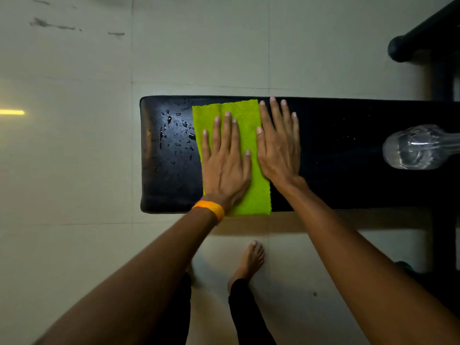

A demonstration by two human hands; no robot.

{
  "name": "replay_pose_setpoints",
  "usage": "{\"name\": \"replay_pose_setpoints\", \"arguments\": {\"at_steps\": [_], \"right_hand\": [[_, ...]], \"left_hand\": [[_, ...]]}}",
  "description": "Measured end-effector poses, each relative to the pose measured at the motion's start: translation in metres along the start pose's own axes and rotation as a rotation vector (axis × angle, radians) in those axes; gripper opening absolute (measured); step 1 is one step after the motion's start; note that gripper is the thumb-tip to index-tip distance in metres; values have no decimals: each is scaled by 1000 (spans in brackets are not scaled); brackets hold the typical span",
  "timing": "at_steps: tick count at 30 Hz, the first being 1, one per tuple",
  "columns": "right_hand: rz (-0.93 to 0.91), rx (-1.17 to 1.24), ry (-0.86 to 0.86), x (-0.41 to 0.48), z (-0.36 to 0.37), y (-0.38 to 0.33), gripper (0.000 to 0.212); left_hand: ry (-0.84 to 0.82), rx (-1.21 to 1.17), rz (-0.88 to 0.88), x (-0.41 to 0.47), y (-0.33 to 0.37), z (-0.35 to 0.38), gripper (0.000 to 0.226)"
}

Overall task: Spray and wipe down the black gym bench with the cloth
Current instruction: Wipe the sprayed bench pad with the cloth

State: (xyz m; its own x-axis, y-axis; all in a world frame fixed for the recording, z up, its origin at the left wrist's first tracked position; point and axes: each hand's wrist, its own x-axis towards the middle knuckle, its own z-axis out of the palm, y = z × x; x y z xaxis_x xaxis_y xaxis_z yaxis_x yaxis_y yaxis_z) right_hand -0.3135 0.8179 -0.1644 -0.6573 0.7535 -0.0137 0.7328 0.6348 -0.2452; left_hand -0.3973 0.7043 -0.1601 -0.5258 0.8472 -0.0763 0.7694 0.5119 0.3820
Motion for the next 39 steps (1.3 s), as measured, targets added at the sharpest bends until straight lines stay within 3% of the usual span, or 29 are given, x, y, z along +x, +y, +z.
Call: {"name": "replay_pose_setpoints", "arguments": {"at_steps": [5,9,13,18,24,31,39], "right_hand": [[-11,61,15,-3,2,6,57],[75,-74,-16,-7,4,-15,68],[118,-107,-45,-11,9,-37,73],[117,-136,-38,-14,16,-34,72],[123,-143,-28,-12,13,-35,72],[117,-151,-4,-14,19,-34,72],[113,-140,3,-14,18,-32,71]], "left_hand": [[-58,124,57,38,-42,-11,76],[-44,140,-31,41,-84,-32,78],[-87,198,115,-12,-94,-33,80],[-115,133,201,49,-145,-54,79],[-52,150,68,-21,-112,-41,82],[-76,148,63,51,-130,-48,81],[-41,77,5,-19,-118,-40,76]]}}
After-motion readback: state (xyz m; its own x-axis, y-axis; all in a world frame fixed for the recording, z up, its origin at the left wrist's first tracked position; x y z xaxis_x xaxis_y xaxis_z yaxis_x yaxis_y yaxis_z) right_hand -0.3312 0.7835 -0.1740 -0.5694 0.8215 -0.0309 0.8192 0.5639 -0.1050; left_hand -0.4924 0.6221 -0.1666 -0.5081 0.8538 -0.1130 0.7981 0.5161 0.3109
